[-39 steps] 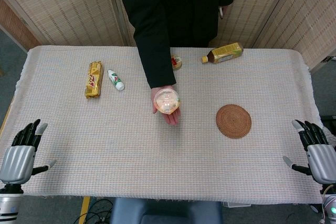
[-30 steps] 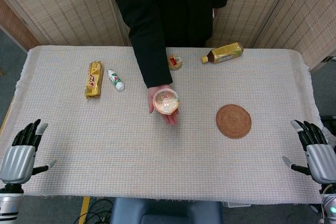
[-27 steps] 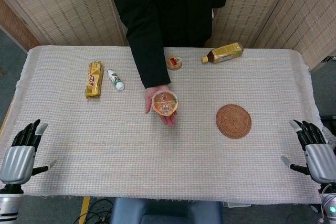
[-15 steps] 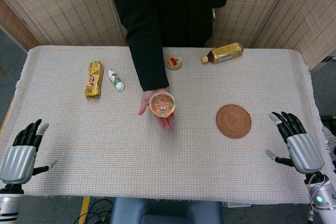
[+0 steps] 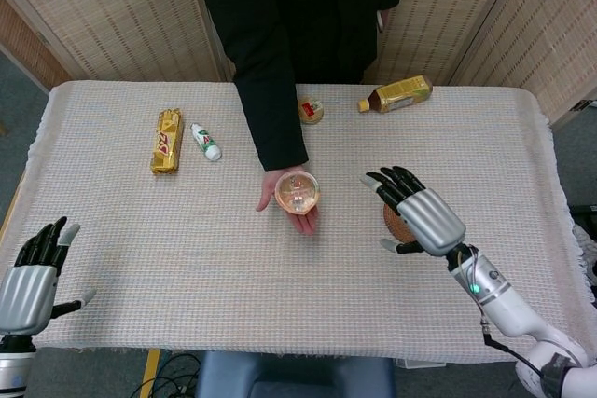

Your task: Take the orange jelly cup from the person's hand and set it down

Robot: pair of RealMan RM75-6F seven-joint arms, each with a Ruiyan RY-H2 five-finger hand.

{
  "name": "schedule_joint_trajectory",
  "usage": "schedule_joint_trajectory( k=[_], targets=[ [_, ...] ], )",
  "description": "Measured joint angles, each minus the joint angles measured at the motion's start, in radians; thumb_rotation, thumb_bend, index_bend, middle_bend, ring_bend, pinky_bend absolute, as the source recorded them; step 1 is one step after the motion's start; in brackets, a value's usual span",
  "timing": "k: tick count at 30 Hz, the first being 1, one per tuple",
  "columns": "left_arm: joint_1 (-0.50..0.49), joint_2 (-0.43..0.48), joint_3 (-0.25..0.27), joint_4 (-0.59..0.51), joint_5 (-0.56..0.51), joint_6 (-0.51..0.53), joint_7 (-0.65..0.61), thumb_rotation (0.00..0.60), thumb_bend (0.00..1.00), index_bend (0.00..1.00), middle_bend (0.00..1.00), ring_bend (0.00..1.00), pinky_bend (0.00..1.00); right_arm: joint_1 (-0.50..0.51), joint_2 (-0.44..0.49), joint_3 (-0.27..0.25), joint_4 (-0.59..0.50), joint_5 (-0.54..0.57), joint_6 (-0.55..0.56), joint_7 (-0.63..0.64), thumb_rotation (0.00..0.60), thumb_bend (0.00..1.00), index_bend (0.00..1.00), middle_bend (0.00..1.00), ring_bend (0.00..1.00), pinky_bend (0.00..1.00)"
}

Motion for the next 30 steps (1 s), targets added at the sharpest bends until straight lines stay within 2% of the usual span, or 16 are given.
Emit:
schedule_joint_trajectory(
  k=[8, 17, 20, 23, 25, 28, 30],
  targets=[
    [0.023, 0.011, 0.007, 0.006, -0.001, 0.022, -0.022, 0.600, 0.14, 0.05, 0.00, 0.00, 0.16, 0.232, -0.148, 0.075, 0.054, 0.246, -0.189, -0.148, 0.600, 0.19, 0.00, 0.06, 0.00, 0.02],
    [0.042, 0.021, 0.010, 0.025, -0.011, 0.033, -0.053, 0.600, 0.14, 0.05, 0.00, 0.00, 0.16, 0.380, -0.286, 0.075, 0.151, 0.456, -0.247, -0.289, 0.600, 0.19, 0.00, 0.06, 0.00, 0.02],
    [0.045, 0.024, 0.009, 0.031, -0.013, 0.035, -0.062, 0.600, 0.14, 0.05, 0.00, 0.00, 0.16, 0.409, -0.320, 0.071, 0.178, 0.501, -0.240, -0.315, 0.600, 0.24, 0.00, 0.09, 0.01, 0.07],
    [0.047, 0.025, 0.008, 0.035, -0.015, 0.033, -0.067, 0.600, 0.14, 0.05, 0.00, 0.00, 0.16, 0.423, -0.343, 0.067, 0.202, 0.518, -0.216, -0.333, 0.600, 0.34, 0.08, 0.17, 0.09, 0.23],
    [0.047, 0.024, 0.008, 0.038, -0.014, 0.032, -0.070, 0.600, 0.14, 0.05, 0.00, 0.00, 0.16, 0.429, -0.357, 0.064, 0.218, 0.524, -0.197, -0.344, 0.600, 0.42, 0.19, 0.24, 0.18, 0.40],
    [0.048, 0.023, 0.007, 0.040, -0.013, 0.033, -0.074, 0.600, 0.14, 0.06, 0.00, 0.00, 0.16, 0.433, -0.381, 0.060, 0.238, 0.521, -0.161, -0.353, 0.600, 0.49, 0.37, 0.36, 0.32, 0.59],
    [0.049, 0.022, 0.007, 0.042, -0.014, 0.033, -0.075, 0.600, 0.14, 0.06, 0.00, 0.00, 0.16, 0.431, -0.388, 0.057, 0.243, 0.503, -0.137, -0.348, 0.600, 0.51, 0.42, 0.40, 0.37, 0.65]
  ],
)
